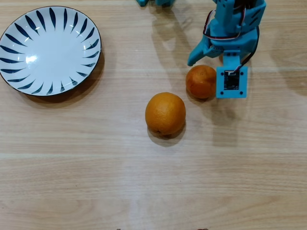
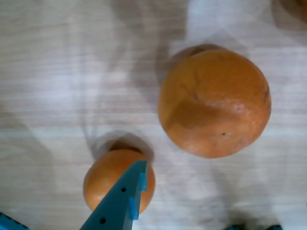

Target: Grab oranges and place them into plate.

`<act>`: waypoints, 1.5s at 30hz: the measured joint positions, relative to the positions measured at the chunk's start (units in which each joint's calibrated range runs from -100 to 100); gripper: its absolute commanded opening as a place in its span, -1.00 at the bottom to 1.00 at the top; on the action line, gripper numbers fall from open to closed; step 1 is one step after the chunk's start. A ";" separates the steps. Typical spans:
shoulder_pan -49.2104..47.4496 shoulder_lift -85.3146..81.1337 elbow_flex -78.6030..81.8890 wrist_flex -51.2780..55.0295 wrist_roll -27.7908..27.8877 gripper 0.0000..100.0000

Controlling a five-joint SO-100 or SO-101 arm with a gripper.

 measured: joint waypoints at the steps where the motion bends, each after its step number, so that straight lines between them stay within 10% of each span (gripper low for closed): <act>1: 0.42 0.08 1.24 -0.86 -0.05 -0.29; 45: 0.25 8.89 8.76 -18.69 -4.80 -0.20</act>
